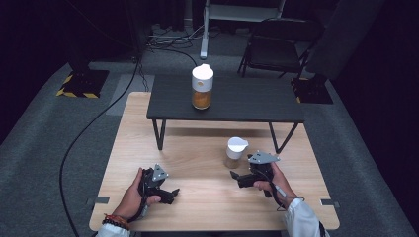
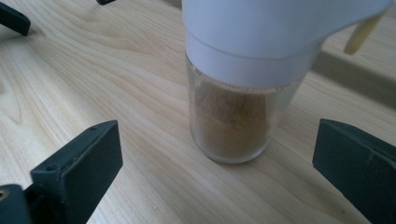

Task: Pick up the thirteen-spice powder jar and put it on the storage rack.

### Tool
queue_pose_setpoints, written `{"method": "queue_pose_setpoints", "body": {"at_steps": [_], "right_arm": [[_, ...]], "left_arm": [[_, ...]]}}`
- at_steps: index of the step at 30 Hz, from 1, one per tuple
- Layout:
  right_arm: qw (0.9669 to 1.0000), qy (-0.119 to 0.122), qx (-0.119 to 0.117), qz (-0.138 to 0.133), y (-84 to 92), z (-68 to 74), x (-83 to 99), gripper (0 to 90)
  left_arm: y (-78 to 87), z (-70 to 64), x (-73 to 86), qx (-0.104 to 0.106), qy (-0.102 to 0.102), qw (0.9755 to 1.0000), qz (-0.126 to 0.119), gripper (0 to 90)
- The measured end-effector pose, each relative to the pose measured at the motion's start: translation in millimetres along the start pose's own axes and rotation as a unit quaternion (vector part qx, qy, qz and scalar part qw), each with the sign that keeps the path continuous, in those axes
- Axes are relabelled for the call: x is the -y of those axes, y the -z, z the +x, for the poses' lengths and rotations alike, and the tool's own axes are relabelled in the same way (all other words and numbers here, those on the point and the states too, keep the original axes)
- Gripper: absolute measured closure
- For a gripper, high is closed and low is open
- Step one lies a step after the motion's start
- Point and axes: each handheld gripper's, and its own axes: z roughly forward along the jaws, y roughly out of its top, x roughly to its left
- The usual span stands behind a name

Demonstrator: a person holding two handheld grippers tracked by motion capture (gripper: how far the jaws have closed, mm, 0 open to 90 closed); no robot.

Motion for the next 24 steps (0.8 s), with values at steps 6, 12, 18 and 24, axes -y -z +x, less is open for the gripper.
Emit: {"method": "queue_pose_setpoints", "body": {"at_steps": [6, 12, 18, 24], "right_arm": [[1.0000, -0.008, 0.004, -0.004, -7.6, 0.2, -2.6, 1.3], [0.9998, -0.015, 0.008, -0.005, -18.7, 0.6, -5.0, 1.5], [0.9996, -0.022, 0.012, -0.009, -25.8, 1.7, -7.1, 1.6], [0.9993, -0.030, 0.016, -0.018, -32.4, 4.6, -9.3, 2.1]], "left_arm": [[0.0, 0.1, 0.0, 0.000, 0.000, 1.0000, 0.000, 0.0], [0.0, 0.1, 0.0, 0.000, 0.000, 1.0000, 0.000, 0.0], [-0.1, 0.2, 0.1, 0.001, 0.000, 1.0000, 0.000, 0.0], [-0.2, 0.5, 0.0, 0.002, 0.000, 1.0000, 0.000, 0.0]]}}
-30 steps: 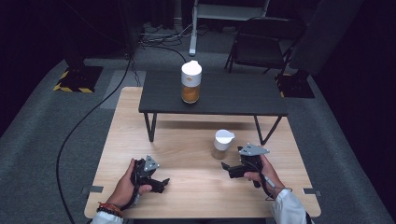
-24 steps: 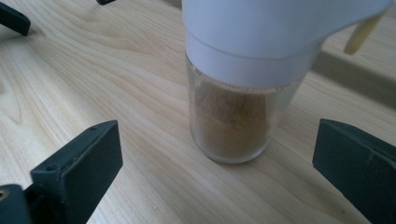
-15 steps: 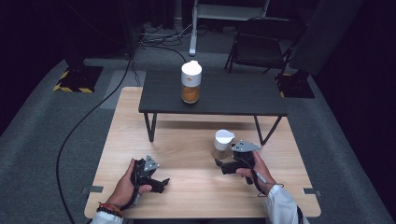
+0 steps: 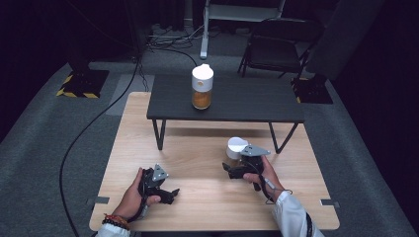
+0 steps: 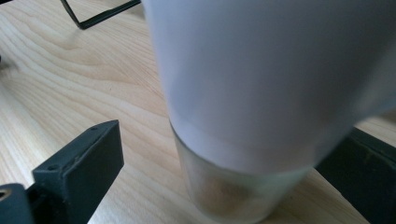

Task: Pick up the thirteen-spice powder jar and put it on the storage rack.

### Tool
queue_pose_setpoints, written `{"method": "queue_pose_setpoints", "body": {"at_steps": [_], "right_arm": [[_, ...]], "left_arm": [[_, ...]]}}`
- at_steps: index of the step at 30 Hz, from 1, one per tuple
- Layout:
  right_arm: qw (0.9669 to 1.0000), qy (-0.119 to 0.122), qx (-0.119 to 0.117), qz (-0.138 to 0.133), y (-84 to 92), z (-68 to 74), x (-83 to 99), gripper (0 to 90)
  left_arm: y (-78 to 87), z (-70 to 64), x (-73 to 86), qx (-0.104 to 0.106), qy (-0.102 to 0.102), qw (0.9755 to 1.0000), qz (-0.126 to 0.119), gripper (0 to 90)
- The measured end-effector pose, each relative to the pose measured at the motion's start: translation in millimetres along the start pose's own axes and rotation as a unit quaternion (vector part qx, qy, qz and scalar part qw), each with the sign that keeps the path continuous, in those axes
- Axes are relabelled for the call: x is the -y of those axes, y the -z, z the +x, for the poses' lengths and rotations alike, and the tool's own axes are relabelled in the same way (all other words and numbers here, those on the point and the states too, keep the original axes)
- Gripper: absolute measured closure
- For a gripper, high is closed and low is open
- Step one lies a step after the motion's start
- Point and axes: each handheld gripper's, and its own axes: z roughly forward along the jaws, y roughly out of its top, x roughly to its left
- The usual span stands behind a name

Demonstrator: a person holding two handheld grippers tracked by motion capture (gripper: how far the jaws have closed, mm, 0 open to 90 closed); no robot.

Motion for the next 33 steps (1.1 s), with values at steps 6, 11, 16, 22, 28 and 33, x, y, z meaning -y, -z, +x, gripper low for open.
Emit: {"method": "queue_pose_setpoints", "body": {"at_steps": [6, 11, 16, 22, 28, 33], "right_arm": [[0.9983, -0.043, 0.020, -0.033, -5.6, 4.5, 9.4, 9.8], [0.9967, -0.053, 0.030, -0.054, -8.1, 9.7, 17.1, 20.4], [0.9957, -0.059, 0.037, -0.061, -8.2, 11.2, 18.6, 27.7], [0.9967, -0.048, 0.038, -0.054, -5.9, 13.9, 15.4, 28.3], [0.9969, -0.036, 0.037, -0.059, 0.3, 14.7, 12.9, 28.8], [0.9966, -0.030, 0.041, -0.065, 11.6, 15.9, 7.6, 29.0]], "left_arm": [[0.0, 0.0, -0.1, 0.000, 0.000, 1.0000, 0.000, 0.0], [-0.1, 0.2, 0.0, 0.001, 0.000, 1.0000, 0.000, 0.0], [-0.1, 0.2, 0.0, 0.001, 0.000, 1.0000, 0.000, 0.0], [-0.1, 0.2, -0.1, 0.001, 0.000, 1.0000, 0.000, 0.0], [-0.1, 0.4, -0.3, 0.001, -0.001, 1.0000, 0.000, 0.0], [-0.1, 0.3, -0.2, 0.001, -0.001, 1.0000, 0.000, 0.0]]}}
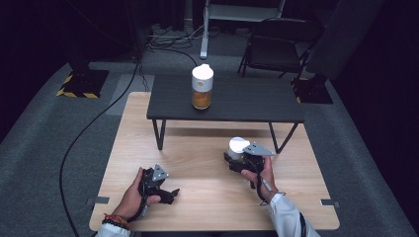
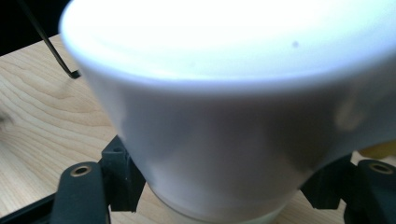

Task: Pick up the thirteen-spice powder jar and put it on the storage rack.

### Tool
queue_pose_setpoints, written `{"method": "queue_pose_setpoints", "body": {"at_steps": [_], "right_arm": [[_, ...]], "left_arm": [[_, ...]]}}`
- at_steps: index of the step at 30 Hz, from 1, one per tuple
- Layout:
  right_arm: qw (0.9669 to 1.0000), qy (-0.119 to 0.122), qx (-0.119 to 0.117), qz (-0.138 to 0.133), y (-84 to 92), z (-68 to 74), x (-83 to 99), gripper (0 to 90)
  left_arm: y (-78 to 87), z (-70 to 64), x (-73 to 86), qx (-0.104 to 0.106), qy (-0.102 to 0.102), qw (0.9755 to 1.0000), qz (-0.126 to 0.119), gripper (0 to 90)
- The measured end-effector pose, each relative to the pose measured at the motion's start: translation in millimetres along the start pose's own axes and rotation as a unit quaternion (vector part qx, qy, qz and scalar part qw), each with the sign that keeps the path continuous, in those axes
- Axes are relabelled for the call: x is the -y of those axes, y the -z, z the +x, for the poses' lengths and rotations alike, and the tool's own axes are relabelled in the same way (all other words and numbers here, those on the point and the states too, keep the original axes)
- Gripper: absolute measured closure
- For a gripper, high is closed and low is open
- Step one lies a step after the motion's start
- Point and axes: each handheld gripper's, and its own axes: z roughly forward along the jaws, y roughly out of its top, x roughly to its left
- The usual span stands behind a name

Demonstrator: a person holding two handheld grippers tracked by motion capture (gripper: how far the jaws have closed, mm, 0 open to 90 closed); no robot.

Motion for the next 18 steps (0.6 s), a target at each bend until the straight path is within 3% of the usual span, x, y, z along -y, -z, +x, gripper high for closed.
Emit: {"method": "queue_pose_setpoints", "body": {"at_steps": [18], "right_arm": [[0.9998, 0.006, -0.001, -0.019, 43.1, 0.4, -22.2, 29.6]], "left_arm": [[0.0, 0.1, -0.1, 0.000, -0.001, 1.0000, 0.000, 0.0]]}}
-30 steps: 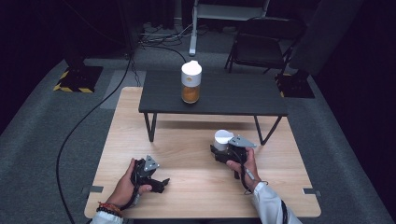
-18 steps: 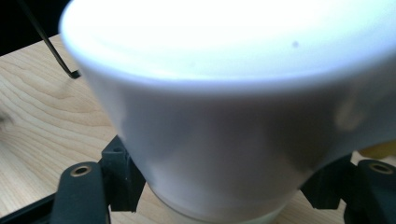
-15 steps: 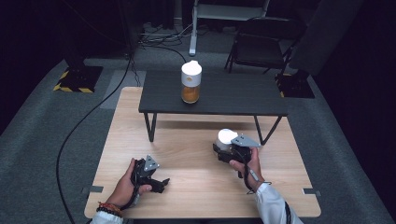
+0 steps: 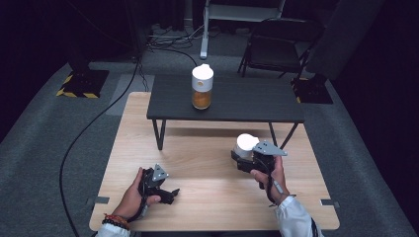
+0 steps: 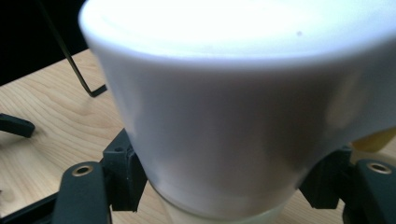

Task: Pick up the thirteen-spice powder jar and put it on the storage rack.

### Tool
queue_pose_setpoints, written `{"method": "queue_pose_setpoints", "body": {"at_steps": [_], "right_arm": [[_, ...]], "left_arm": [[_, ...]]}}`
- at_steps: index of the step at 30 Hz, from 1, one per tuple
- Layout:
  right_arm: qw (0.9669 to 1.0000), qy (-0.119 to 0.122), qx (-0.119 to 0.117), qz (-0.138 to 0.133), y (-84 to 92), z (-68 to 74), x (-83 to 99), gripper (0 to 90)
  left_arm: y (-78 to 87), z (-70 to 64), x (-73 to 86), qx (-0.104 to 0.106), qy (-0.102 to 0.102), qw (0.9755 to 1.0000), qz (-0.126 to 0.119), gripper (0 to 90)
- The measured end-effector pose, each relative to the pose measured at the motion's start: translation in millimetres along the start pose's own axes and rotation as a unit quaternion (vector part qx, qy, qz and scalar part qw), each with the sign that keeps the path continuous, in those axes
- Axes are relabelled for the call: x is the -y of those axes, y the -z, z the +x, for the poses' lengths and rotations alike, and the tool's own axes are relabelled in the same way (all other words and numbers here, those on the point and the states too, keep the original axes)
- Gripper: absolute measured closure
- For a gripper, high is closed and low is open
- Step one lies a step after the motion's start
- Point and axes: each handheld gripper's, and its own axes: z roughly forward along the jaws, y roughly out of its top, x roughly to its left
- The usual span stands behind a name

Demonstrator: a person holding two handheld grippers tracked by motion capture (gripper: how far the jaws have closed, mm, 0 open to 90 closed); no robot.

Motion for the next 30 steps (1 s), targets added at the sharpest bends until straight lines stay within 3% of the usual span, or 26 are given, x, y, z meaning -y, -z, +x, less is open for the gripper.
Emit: {"method": "queue_pose_setpoints", "body": {"at_steps": [20, 30], "right_arm": [[0.9992, 0.012, 0.034, -0.018, 45.9, 10.5, -41.9, 29.9], [0.9978, 0.021, 0.054, -0.033, 64.0, 11.8, -76.8, 29.9]], "left_arm": [[-0.1, 0.0, 0.1, 0.000, 0.000, 1.0000, 0.000, 0.0], [0.0, 0.0, 0.0, 0.000, -0.001, 1.0000, 0.000, 0.0]]}}
